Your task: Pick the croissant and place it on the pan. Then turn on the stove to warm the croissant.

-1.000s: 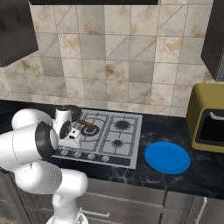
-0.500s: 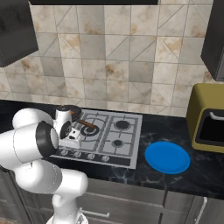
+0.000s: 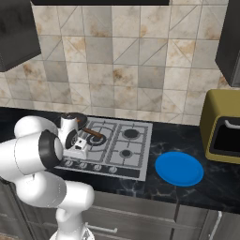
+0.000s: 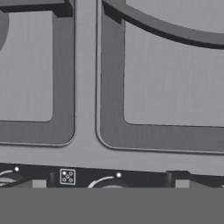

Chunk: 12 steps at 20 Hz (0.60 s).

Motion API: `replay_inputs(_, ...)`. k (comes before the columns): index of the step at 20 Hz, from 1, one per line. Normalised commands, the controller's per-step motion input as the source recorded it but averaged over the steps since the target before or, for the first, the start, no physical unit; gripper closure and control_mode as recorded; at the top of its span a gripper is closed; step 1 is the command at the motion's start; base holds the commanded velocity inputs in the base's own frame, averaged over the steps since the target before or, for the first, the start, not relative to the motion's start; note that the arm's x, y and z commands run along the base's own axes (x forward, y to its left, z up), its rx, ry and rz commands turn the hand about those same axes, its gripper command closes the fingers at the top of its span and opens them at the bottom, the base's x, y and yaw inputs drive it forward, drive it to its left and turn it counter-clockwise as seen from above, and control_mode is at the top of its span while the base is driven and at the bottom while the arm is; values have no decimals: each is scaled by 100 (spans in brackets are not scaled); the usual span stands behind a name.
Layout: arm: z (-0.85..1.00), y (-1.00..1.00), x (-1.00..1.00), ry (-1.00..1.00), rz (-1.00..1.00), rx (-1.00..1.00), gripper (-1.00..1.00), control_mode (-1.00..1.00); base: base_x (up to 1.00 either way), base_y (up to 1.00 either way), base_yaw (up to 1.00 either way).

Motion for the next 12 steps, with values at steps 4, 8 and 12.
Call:
replay_inputs(4, -1, -1, -11, 0, 0, 0, -100, -100, 0, 0, 0)
replay_inputs(8, -7, 0, -21, 0, 0, 0, -100, -100, 0, 0, 0)
replay_inputs(12, -6, 0, -18, 0, 0, 0, -100, -100, 0, 0, 0)
